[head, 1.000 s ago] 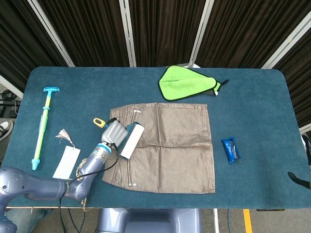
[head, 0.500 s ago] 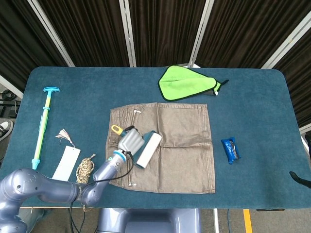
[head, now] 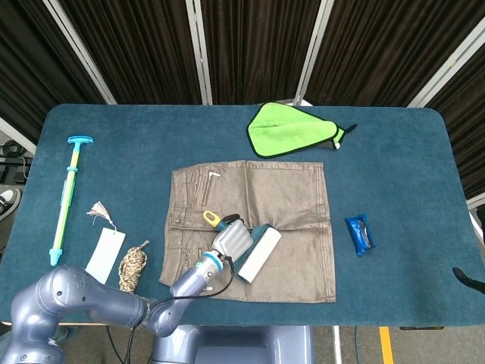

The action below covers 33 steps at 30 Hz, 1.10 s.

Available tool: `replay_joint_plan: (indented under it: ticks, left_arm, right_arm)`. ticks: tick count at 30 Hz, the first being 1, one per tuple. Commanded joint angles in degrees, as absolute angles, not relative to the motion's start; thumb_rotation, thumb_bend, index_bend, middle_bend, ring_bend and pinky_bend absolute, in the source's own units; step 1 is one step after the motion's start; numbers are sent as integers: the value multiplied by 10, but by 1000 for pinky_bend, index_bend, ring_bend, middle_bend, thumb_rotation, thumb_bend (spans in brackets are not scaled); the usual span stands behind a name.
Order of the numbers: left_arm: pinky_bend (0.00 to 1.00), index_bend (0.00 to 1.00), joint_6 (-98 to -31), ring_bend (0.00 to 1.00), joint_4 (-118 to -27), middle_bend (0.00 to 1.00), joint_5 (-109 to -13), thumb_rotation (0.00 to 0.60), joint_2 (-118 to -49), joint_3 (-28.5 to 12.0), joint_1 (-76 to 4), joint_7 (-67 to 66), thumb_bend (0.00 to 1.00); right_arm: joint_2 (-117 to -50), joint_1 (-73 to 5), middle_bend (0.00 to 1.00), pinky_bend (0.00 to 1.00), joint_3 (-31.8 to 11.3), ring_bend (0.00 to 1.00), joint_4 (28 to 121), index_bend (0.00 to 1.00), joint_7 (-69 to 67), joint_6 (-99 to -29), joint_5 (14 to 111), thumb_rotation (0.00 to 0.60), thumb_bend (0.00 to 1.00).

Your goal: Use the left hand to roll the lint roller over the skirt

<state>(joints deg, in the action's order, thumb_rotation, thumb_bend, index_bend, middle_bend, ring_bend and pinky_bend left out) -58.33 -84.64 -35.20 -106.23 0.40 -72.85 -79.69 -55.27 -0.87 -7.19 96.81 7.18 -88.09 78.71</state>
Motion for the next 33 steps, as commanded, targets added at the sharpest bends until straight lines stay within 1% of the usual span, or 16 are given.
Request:
replay_joint_plan:
  ticks: [1,8,17,28,33]
  left_arm:
    - [498,728,-588,424,-844,545,-346,600,-1070,1,-733,-805,928]
    - [498,728,-601,424,-850,545,-330,600,-1060,6,-729,-810,927]
    - [498,723,-622,424,-872,545,-312,600,-1002,19,-711,-802,938]
    - [499,723,-626,424,-878,545,-311,600,-924,61,-663,-756,937]
    - [498,723,-614,424,-864,544,-313,600,-907,75,-643,-733,936]
  right_arm:
    - [-553,-9,0,0,-71,0,967,0,72,-881,788,600,0]
    - [-555,-9,0,0,-70,0,968,0,78,-880,790,600,0]
    - [-558,-10,0,0,-69,0,972,0,85,-881,791,600,0]
    - [-553,-6,0,0,-71,0,975,0,75,-889,794,600,0]
    - [-551,-5,0,0,-71,0,978,0,74,-892,798,600,0]
